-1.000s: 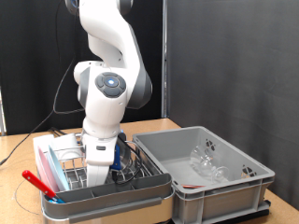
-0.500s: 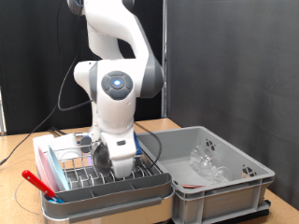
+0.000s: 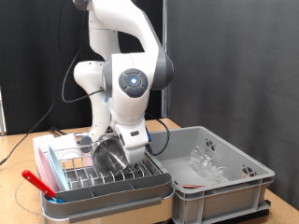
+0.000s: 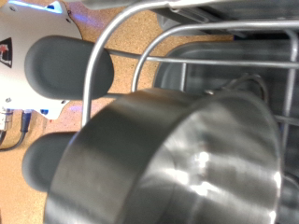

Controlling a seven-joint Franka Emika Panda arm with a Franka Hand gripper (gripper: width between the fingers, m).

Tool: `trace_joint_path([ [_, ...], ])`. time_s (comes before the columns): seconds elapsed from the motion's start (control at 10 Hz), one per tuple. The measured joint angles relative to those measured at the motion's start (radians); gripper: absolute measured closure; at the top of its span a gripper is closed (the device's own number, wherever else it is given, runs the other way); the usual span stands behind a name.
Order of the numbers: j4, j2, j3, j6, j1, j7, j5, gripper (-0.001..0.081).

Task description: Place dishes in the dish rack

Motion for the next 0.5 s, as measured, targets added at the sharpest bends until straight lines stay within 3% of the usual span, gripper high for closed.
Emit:
trace_joint_path([
  [0.3,-0.092,-0.052,0.004,0.156,0.0,0.057,-0.003,0.0001],
  [0.5,-0.112,-0.058,0.003,0.221,-0.001,0.1,-0.009,0.0001],
])
